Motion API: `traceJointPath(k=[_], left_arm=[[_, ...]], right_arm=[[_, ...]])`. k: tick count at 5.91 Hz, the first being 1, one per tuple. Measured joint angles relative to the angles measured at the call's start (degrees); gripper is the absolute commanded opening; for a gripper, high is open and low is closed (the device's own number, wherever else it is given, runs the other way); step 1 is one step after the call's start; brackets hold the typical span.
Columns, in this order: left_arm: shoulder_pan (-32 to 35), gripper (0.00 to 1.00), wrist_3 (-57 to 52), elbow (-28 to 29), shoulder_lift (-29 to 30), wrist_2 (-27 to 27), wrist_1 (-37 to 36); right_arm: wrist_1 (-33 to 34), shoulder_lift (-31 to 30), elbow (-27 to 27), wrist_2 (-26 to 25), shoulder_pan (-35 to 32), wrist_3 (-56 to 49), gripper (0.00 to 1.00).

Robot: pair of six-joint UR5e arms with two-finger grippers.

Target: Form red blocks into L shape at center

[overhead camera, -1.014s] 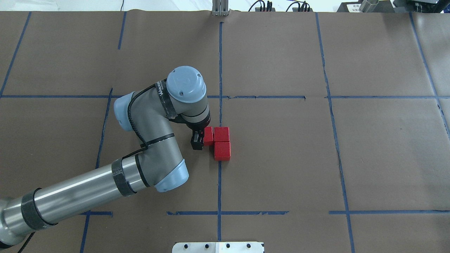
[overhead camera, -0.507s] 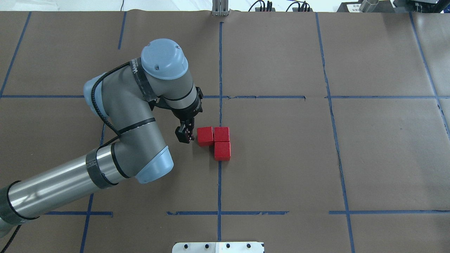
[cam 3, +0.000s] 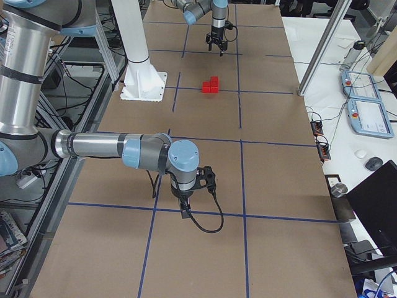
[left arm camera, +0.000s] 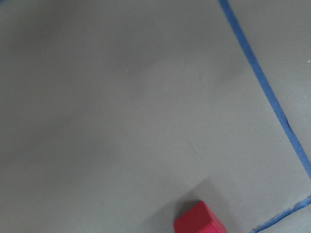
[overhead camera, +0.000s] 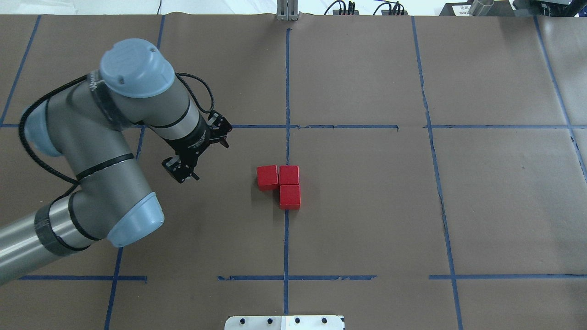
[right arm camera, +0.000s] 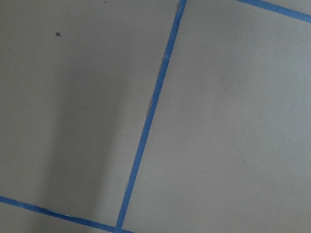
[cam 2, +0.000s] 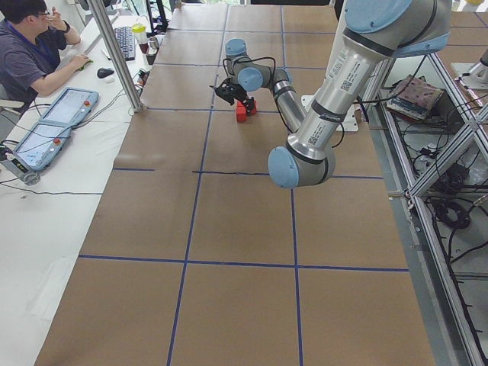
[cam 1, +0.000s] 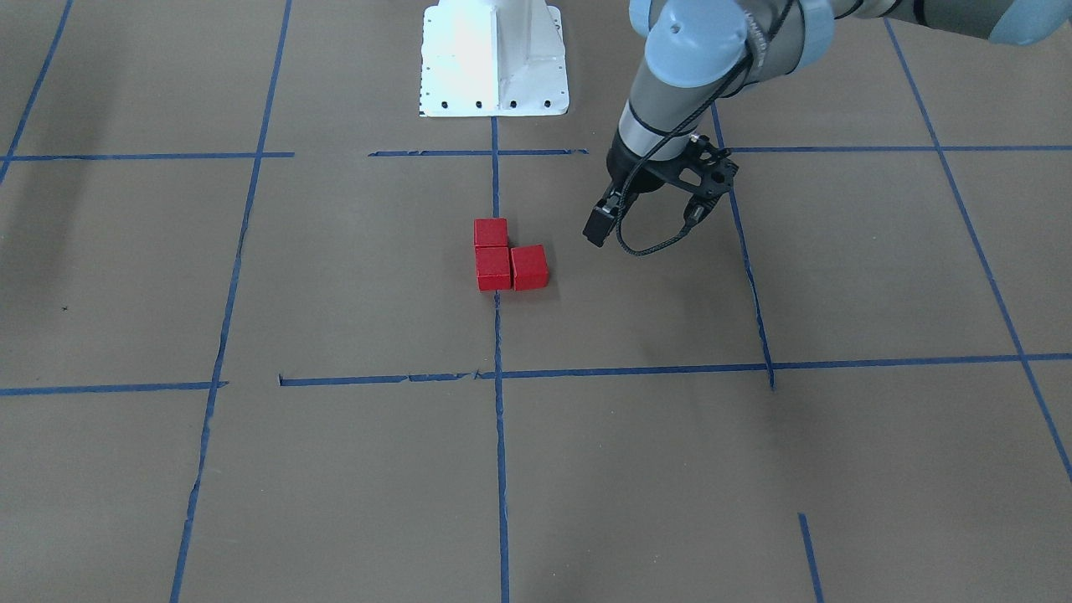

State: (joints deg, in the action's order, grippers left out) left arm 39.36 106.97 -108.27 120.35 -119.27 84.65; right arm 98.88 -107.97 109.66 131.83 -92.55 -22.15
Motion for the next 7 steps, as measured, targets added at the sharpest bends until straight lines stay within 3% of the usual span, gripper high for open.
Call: traceJointPath(k=[2,4,7], left_arm=[[4.7,1.00,-24.5,-4.3,-9.8,-0.1,0.0],[13.5,1.00,-54.1,-5.1,-19.2,-0.7,0.5],[32.7,1.00,-91.8,-0.8,-30.5,-9.1,0.7]], right_arm=[[0.0,-0.1,-0.1,0.0,0.0,0.0,1.00],[0.0,-0.1,-0.3,0.0,0.0,0.0,1.00],[0.0,-0.1,-0.4,0.0,0.0,-0.1,1.00]])
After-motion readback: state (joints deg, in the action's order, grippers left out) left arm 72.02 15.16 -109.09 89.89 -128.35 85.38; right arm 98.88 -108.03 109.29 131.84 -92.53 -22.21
